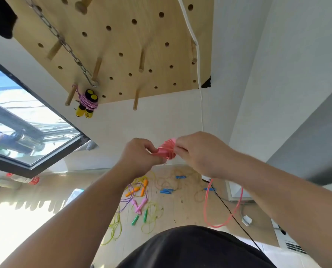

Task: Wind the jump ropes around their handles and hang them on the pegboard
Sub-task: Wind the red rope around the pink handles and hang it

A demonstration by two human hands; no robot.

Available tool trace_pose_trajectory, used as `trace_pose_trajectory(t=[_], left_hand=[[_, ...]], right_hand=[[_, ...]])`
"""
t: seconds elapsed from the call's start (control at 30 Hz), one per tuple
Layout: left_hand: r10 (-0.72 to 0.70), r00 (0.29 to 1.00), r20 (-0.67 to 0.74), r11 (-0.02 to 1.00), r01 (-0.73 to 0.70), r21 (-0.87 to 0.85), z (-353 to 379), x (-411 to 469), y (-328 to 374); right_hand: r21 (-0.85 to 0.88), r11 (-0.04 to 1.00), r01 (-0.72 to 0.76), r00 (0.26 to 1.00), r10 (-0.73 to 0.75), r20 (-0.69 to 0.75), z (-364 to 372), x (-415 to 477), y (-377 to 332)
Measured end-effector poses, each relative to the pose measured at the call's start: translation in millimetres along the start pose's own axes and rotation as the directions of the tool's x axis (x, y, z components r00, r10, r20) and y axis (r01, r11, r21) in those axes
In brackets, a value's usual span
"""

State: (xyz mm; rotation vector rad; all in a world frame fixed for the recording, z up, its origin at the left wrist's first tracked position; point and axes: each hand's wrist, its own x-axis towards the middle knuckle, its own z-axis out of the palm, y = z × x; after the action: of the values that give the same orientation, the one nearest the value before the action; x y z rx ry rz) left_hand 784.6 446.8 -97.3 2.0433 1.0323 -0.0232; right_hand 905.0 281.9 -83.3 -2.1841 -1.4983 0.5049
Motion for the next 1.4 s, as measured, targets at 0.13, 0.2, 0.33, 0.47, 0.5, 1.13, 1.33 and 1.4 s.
trace_pose_trajectory(t=[0.13, 0.2, 0.33, 0.47, 0.5, 1.13, 1.33, 1.4], left_hand=[[-0.07, 0.996, 0.059, 0.94, 0.086, -0.329, -6, -5, 7], [-0.081, 0.993, 0.083, 0.906, 0.108, -0.41, -6, -9, 11], [-0.095, 0.979, 0.18, 0.756, 0.188, -0.627, -11, -21, 19], [-0.009, 0.939, 0.343, 0.649, 0.266, -0.713, -2, -38, 28], [0.013, 0.924, 0.381, 0.61, 0.295, -0.736, 1, -39, 27], [0.189, 0.873, 0.451, 0.914, -0.324, 0.245, 15, -40, 11], [0.258, 0.958, 0.124, 0.819, -0.285, 0.498, 18, -26, 1], [0.243, 0.97, 0.015, 0.888, -0.228, 0.398, 15, -23, 0]], right_hand=[[0.104, 0.993, 0.063, 0.967, -0.035, -0.253, 29, -20, 16], [0.233, 0.971, 0.054, 0.943, 0.027, -0.333, 34, -29, 20], [0.541, 0.841, 0.027, 0.937, 0.167, -0.307, 47, -45, 26], [0.803, 0.597, -0.001, 0.937, 0.282, -0.208, 49, -47, 31], [0.827, 0.563, 0.005, 0.942, 0.274, -0.192, 47, -46, 31], [0.143, 0.99, -0.004, 0.927, -0.05, 0.371, -5, 23, 40], [-0.024, 1.0, -0.008, 0.988, 0.012, 0.155, 17, 26, 1], [0.001, 1.0, -0.03, 0.997, 0.03, 0.077, 25, 18, -6]])
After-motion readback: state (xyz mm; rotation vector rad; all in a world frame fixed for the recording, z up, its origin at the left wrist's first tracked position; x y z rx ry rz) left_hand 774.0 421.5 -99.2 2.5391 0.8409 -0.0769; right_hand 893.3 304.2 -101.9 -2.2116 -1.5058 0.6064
